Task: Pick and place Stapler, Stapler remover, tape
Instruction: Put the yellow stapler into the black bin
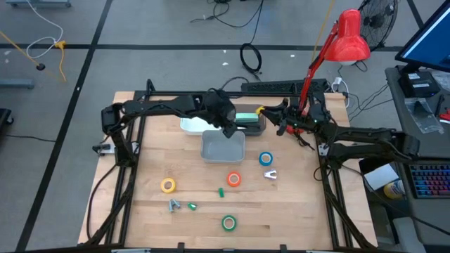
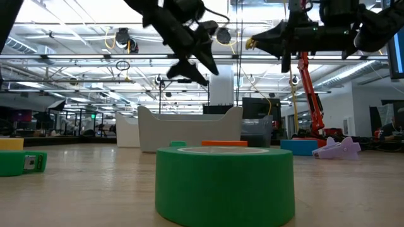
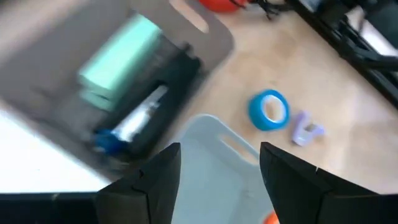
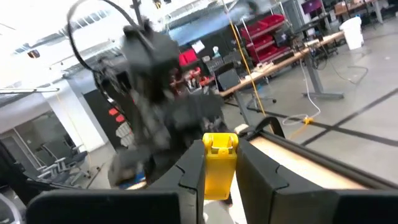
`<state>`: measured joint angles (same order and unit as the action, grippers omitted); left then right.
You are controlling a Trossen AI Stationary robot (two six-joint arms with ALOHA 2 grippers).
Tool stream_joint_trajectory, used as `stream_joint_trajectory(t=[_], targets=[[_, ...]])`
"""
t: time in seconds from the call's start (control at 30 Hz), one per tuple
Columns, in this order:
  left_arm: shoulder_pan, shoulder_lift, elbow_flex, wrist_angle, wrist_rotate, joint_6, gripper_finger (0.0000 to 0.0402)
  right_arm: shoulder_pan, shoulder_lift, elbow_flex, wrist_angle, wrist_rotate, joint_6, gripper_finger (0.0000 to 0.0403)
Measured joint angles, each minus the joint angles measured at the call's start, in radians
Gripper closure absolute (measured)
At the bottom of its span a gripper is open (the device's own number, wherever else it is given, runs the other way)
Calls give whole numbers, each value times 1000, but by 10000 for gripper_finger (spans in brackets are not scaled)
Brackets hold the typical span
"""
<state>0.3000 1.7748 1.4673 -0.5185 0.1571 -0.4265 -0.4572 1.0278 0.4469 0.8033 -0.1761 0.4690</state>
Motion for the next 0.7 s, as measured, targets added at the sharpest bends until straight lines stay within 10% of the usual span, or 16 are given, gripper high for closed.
stream_joint_trajectory(t=[0.23, 0.7], targets=[[7, -161, -39, -31, -208, 52, 183, 0, 113, 51, 21, -5, -17, 347], [92, -585, -505, 165, -214, 5, 183, 1, 451, 391, -273, 18, -217, 347]])
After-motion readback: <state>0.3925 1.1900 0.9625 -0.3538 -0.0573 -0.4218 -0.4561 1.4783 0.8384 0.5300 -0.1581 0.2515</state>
